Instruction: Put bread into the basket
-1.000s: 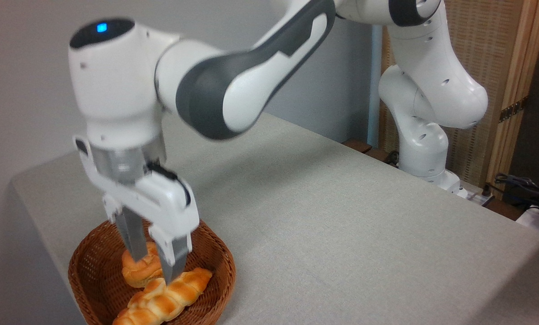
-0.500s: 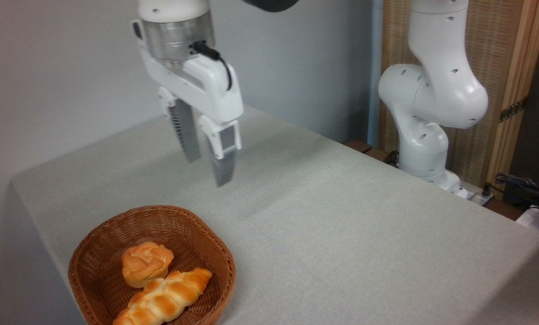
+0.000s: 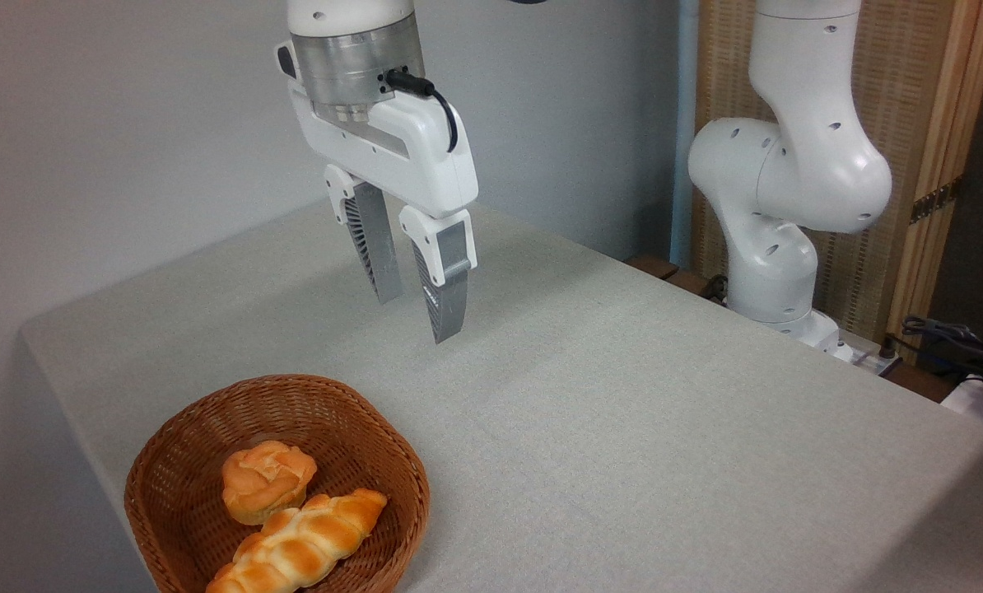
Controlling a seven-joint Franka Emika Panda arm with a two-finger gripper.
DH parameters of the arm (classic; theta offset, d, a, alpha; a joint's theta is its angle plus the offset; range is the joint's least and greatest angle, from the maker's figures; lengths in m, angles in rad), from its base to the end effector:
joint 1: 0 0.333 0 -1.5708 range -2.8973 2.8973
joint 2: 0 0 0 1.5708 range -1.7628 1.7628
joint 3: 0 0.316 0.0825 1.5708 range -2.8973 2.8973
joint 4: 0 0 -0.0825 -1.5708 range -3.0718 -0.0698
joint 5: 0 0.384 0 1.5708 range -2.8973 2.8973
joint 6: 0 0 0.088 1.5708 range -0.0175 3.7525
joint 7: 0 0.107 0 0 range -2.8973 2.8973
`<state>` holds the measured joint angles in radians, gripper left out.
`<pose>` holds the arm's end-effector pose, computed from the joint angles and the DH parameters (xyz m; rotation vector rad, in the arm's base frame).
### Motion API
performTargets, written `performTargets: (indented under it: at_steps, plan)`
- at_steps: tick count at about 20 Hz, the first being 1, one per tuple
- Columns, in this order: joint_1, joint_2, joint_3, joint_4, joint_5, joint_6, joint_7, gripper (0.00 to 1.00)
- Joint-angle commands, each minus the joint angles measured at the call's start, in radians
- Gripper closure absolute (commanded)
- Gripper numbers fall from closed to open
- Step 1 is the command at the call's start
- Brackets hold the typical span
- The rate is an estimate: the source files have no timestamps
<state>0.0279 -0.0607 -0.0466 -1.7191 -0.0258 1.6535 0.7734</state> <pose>0.5403 -0.0134 0.5946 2.8785 -1.1998 0.0059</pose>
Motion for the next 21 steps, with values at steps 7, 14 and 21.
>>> performTargets:
  at_steps: [7, 14, 21]
  plan:
    - [0.017, -0.005, -0.022, 0.061, -0.016, 0.002, -0.023, 0.00]
    - [0.017, 0.009, -0.022, 0.069, -0.033, 0.002, -0.022, 0.00]
    - [0.017, 0.009, -0.022, 0.069, -0.034, 0.002, -0.026, 0.00]
